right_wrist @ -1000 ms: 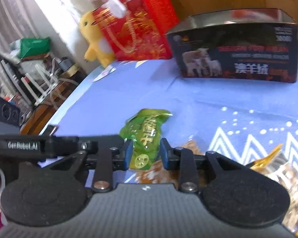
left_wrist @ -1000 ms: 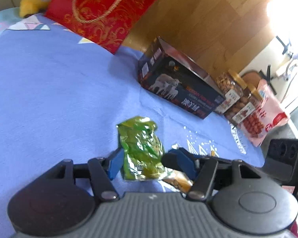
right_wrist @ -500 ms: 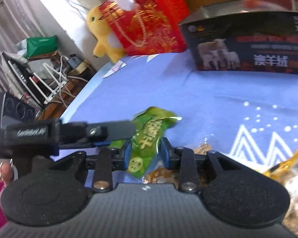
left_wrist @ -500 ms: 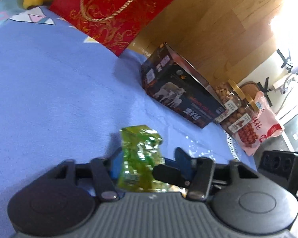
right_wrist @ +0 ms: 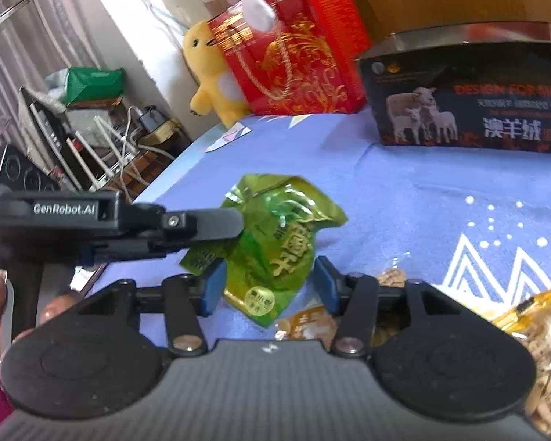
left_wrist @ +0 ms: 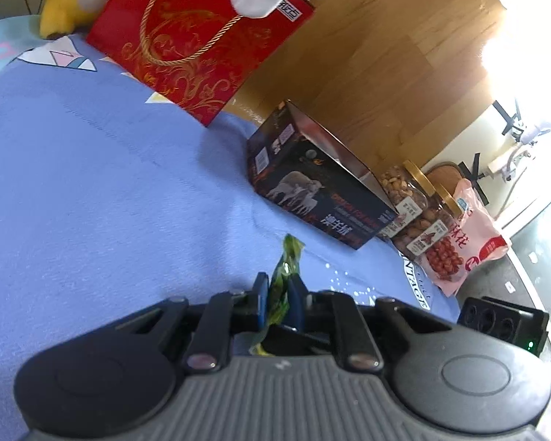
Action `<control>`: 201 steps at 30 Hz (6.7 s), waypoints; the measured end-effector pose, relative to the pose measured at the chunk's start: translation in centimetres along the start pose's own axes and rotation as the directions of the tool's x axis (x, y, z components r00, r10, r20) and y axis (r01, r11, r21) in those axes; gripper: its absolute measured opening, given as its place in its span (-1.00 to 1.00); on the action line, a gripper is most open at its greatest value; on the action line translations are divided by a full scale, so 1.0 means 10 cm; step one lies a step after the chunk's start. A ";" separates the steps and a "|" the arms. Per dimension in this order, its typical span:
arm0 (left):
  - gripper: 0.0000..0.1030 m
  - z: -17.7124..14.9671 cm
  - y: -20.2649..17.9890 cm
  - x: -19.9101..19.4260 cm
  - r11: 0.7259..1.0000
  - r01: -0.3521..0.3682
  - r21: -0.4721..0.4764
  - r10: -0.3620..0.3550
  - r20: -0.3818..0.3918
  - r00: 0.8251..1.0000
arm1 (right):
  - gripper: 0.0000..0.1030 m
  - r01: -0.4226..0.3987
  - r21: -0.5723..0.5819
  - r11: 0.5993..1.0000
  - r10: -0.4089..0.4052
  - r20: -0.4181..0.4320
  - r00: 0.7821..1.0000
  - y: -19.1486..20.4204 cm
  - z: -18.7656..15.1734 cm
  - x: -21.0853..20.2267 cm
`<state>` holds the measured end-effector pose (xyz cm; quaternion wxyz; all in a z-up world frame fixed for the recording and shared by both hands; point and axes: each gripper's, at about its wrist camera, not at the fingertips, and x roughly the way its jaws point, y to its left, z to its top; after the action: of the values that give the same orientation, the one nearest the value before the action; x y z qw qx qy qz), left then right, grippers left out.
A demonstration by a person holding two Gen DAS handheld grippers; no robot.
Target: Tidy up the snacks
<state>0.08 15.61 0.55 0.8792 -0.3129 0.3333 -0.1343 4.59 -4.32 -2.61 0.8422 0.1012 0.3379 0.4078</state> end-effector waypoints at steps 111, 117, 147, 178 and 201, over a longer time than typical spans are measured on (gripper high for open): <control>-0.25 0.75 -1.65 1.77 0.721 -0.447 0.530 0.378 0.239 0.894 | -0.14 0.461 0.043 0.887 -0.434 0.423 0.795 -0.89 0.58 -1.00; -0.17 0.50 -1.76 1.50 0.669 -0.493 0.556 0.401 0.288 0.870 | -0.07 0.404 0.124 0.906 -0.417 0.414 0.809 -0.69 0.18 -1.21; -0.07 -0.16 -1.63 0.85 0.626 -0.539 0.563 0.459 0.293 0.839 | -0.02 0.283 0.302 0.910 -0.365 0.267 0.892 -0.45 -0.68 -1.44; 0.25 -0.15 -0.53 0.48 0.896 -0.140 0.421 0.205 -0.113 0.972 | -0.02 0.115 0.336 0.935 -0.158 0.103 0.982 -0.41 -0.58 -1.18; -0.73 -0.35 -0.68 0.75 0.974 0.108 0.200 -0.051 -0.270 0.961 | -0.57 0.113 0.404 0.908 -0.203 0.188 0.961 -0.62 -0.52 -1.18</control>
<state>3.07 5.42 -0.87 0.8494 -0.2095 0.4180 -0.2448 -0.12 -17.75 -3.54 0.8685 0.2842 0.3213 0.2486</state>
